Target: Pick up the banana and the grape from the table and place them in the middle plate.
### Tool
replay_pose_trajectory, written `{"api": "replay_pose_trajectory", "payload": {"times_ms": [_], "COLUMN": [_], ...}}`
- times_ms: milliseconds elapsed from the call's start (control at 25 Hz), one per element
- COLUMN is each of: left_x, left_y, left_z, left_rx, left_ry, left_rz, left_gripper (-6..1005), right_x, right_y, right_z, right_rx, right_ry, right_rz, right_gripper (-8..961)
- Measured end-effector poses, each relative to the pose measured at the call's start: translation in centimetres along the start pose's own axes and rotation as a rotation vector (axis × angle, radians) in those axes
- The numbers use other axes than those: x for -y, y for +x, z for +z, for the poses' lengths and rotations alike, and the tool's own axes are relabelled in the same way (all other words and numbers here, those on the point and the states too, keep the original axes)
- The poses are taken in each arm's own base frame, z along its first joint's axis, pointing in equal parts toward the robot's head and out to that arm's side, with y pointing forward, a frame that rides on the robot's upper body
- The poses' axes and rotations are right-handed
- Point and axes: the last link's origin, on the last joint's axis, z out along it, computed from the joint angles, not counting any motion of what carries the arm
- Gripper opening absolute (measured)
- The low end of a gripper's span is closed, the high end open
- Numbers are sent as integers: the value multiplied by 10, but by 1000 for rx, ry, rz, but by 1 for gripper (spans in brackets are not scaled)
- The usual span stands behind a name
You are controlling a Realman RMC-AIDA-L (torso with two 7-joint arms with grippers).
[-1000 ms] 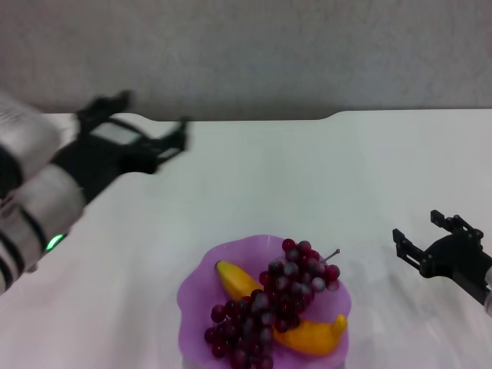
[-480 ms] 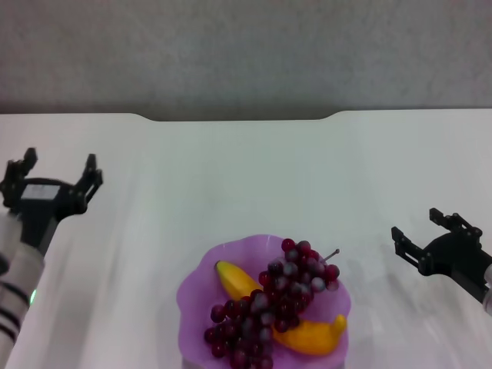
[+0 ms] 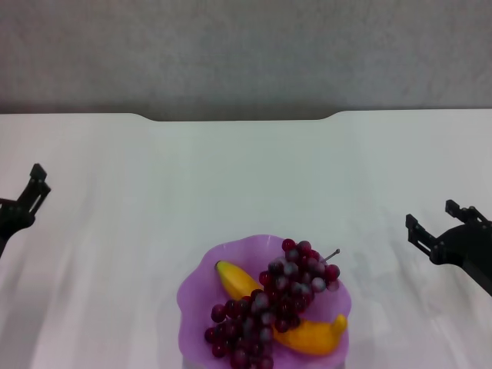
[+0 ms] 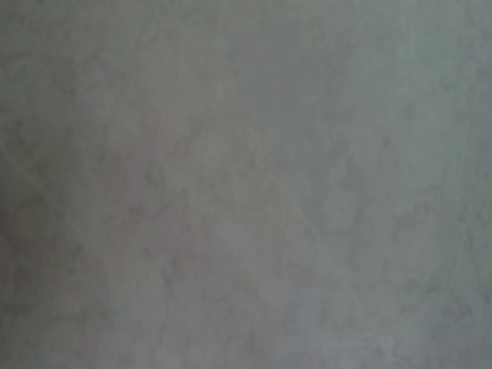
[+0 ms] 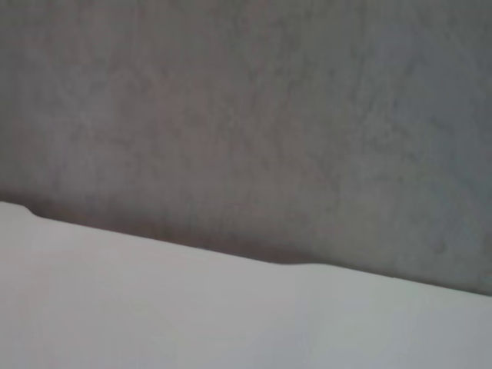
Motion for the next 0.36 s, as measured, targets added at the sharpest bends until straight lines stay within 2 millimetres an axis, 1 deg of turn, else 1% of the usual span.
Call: {"api": "replay_pose_trajectory", "payload": {"times_ms": [360], "left_x": [4], "left_y": [-1], "left_z": [2], "left_rx": [14], "left_ry": [4], "left_rz": [25], "left_gripper": [894], "right_x": [-1], "right_y": [-4], "right_z": [-2], "right_rx": [38], "right_ry": [-7], "right_rz": [7], "right_gripper": [782]}}
